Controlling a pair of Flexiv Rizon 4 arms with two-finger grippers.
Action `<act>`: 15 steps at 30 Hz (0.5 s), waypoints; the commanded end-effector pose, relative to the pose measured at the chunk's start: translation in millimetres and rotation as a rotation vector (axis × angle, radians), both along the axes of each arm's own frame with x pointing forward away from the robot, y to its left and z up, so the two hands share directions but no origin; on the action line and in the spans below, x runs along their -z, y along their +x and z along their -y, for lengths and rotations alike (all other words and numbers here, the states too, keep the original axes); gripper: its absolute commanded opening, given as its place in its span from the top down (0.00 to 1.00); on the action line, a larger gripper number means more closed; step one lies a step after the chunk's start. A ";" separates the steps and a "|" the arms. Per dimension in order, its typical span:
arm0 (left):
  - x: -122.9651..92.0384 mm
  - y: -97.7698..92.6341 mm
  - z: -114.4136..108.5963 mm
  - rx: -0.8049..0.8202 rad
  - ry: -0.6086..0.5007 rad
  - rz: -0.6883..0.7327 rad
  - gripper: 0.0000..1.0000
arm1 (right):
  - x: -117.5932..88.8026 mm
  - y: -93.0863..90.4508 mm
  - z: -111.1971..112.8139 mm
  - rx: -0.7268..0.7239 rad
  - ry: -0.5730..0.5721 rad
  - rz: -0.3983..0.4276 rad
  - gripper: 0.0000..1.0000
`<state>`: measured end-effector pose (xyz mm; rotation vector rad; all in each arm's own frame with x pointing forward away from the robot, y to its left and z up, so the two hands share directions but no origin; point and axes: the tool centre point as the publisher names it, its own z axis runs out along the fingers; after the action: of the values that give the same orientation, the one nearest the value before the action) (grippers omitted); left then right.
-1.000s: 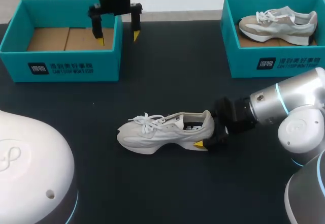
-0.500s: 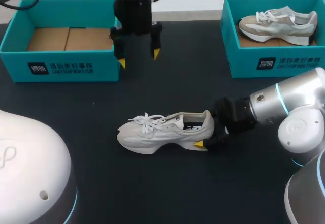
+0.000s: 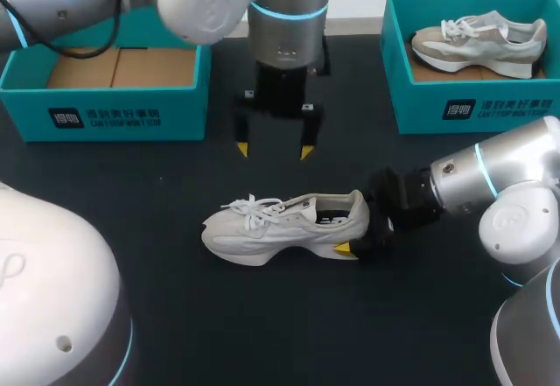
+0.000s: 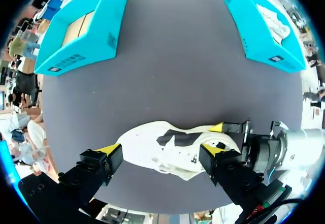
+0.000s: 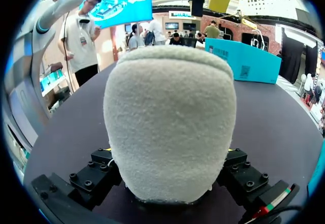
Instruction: Take the shoe out of the shoebox, open the shoe tongue, remove and reinsert the insole, then place the shoe into the shoebox
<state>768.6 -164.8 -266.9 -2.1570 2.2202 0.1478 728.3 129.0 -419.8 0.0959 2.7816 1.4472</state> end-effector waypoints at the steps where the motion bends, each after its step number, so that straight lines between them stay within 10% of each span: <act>1: 1.4 -5.9 -1.3 0.025 -0.005 0.021 0.00 | -1.0 -0.2 -0.8 0.002 -0.004 0.000 1.00; 15: 8.9 -21.0 5.3 0.175 -0.031 0.102 0.00 | -1.0 -0.2 -0.8 0.002 -0.004 0.000 1.00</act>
<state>761.8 -169.2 -269.4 -2.0566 2.2929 0.1024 728.4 128.9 -419.8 0.0960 2.7817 1.4470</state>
